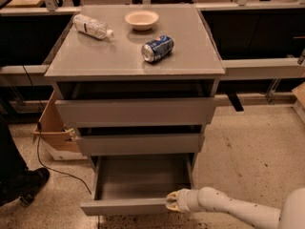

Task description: Close bottom drawer

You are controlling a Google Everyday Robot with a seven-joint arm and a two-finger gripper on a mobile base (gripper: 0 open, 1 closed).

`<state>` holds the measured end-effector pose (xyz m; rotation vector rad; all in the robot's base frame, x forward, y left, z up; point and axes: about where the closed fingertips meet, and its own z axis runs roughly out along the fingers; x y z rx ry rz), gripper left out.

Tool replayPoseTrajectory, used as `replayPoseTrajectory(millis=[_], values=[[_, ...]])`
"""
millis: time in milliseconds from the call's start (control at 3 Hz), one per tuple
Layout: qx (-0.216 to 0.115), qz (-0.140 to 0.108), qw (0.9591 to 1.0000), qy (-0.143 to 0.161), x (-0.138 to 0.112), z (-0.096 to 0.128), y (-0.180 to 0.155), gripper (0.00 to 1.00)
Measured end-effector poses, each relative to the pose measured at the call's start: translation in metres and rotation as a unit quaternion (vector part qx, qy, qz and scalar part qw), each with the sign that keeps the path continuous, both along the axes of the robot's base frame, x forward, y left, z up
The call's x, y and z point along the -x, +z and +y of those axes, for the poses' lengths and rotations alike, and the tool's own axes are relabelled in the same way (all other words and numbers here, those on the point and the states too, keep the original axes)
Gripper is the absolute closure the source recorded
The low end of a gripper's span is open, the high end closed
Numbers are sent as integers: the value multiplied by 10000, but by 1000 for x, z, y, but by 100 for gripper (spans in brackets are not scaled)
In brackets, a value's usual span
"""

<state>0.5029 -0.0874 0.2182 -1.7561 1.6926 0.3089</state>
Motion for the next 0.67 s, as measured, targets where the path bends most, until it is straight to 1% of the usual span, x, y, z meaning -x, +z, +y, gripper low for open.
replayPoseTrajectory(millis=[333, 667], values=[[78, -166, 9998, 83, -4, 2, 27, 34], [169, -257, 9995, 121, -2, 0, 50, 11]])
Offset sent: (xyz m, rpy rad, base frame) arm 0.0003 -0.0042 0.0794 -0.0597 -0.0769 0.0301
